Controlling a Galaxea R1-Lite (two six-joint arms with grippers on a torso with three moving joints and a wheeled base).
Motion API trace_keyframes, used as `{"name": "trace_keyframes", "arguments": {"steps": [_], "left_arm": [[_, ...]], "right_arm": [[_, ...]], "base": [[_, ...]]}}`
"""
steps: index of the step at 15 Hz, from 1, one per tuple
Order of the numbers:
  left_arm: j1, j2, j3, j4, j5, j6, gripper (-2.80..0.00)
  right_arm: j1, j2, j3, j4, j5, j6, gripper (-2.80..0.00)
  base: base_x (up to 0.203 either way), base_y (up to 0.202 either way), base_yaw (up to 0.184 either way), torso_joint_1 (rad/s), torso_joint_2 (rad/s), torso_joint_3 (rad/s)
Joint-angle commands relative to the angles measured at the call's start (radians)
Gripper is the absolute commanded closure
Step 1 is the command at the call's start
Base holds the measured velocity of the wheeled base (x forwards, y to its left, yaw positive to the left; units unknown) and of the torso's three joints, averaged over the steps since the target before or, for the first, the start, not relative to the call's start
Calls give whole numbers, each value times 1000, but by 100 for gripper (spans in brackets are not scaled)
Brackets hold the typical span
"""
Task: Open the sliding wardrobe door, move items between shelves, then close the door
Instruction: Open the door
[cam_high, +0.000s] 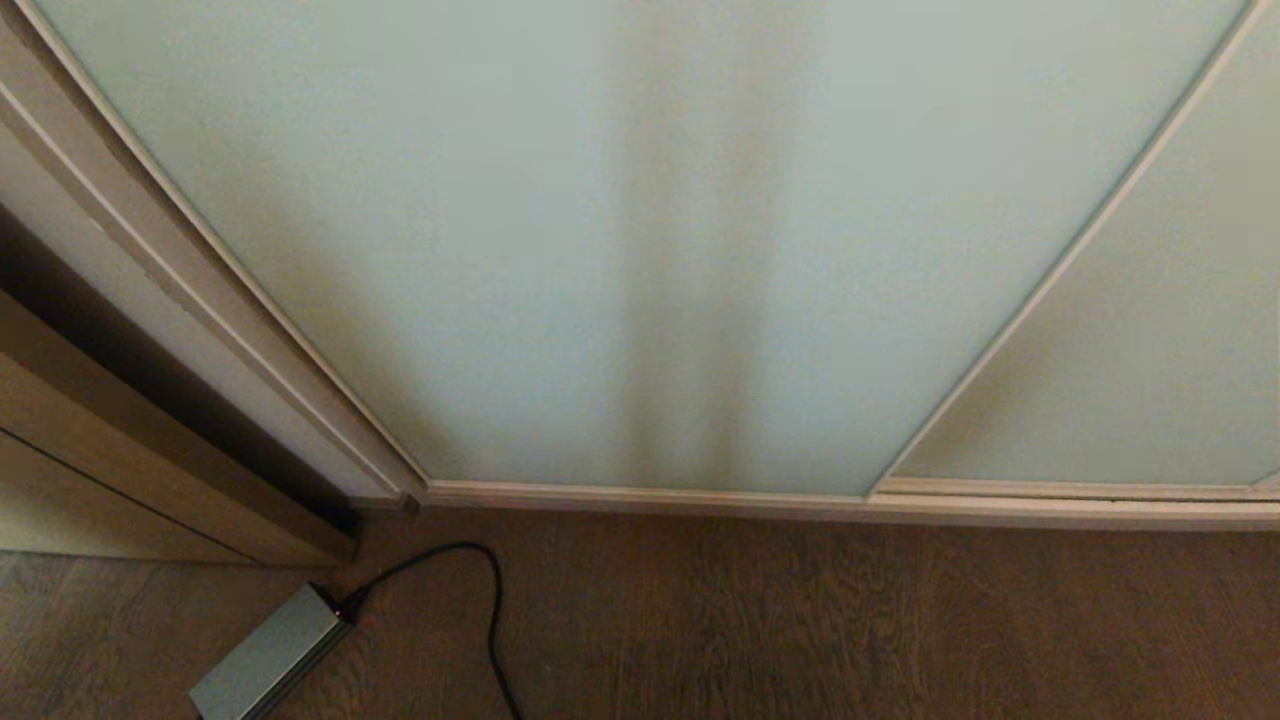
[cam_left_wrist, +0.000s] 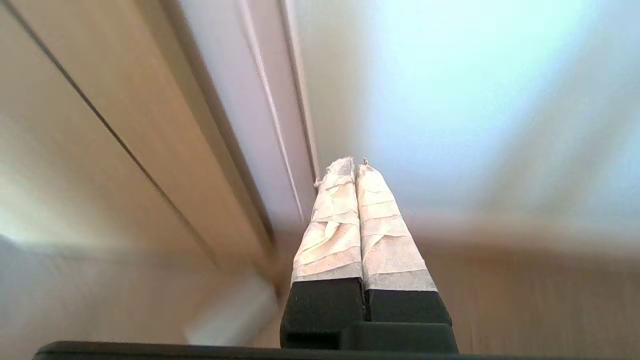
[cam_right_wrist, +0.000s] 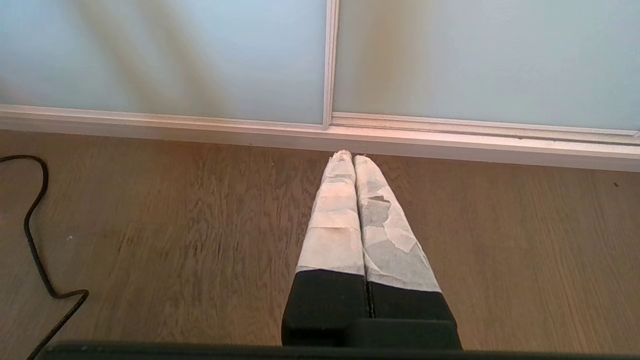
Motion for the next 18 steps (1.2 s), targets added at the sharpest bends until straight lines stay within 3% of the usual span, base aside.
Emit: {"name": "trace_keyframes", "arguments": {"steps": [1, 5, 10, 14, 18], "left_arm": [[0, 221, -228, -72, 87, -1, 0], [1, 498, -489, -284, 332, 21, 0], [13, 816, -807, -363, 534, 30, 0], [69, 1026, -967, -369, 622, 25, 0], [106, 1171, -1088, -358, 625, 20, 0]], "right_arm": [[0, 0, 1, 0, 0, 0, 0], [0, 0, 2, 0, 0, 0, 0], [0, 0, 2, 0, 0, 0, 0], [0, 0, 1, 0, 0, 0, 0], [0, 0, 1, 0, 0, 0, 0]], "base": [[0, 0, 0, 0, 0, 0], [0, 0, 0, 0, 0, 0], [0, 0, 0, 0, 0, 0], [0, 0, 0, 0, 0, 0], [0, 0, 0, 0, 0, 0]]}}
